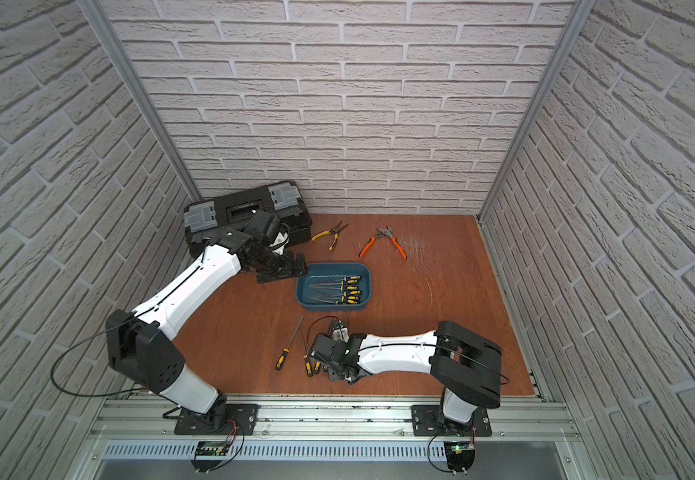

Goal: Put the file tool into the storage box
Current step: Pick up the file tool from the center of the board.

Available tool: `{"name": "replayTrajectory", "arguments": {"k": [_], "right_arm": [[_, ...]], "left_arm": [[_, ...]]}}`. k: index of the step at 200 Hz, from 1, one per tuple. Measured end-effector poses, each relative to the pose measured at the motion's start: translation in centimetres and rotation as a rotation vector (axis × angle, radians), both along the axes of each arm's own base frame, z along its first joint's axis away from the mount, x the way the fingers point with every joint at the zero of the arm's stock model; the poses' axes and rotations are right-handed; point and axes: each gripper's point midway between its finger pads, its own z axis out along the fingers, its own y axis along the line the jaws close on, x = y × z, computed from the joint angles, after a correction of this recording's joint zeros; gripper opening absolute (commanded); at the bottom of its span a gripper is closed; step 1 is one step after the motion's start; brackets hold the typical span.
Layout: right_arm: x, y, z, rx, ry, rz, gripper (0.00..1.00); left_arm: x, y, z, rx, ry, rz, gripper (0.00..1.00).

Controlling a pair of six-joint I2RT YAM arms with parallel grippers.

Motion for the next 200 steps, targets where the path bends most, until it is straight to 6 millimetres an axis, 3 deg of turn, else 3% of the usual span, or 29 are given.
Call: {"name": "replayTrajectory", "arguments": {"k": [35, 69, 90, 124, 154, 200], "right_arm": [[0.2, -0.4, -0.1, -0.013, -0.014, -0.005, 0.20], [0.0, -0.7, 0.1, -0.005, -0.020, 0.010, 0.13], [-0.8, -2.0, 0.5, -0.023, -0.010, 0.036, 0.11], [-1.4, -3.5, 3.2, -0.001, -0.035, 0.080, 0.11], [-1.5, -4.5, 5.7, 0.001, -0.066, 0.124, 0.11], [0.1, -5.4, 10.7, 0.000, -0.158, 0.193, 0.14]], "left_arm": [[0.2, -0.1, 0.7, 0.003, -0.017, 0.001, 0.98], [1.0, -0.3, 2.1, 0.002, -0.053, 0.004, 0.98], [1.6, -0.4, 3.8, -0.001, -0.097, 0.003, 0.98], [1.8, 0.6, 5.4, -0.005, -0.139, 0.027, 0.98], [1.3, 3.3, 5.6, -0.006, -0.145, 0.088, 0.98], [1.5, 5.9, 6.6, -0.030, -0.173, 0.161, 0.98]]}}
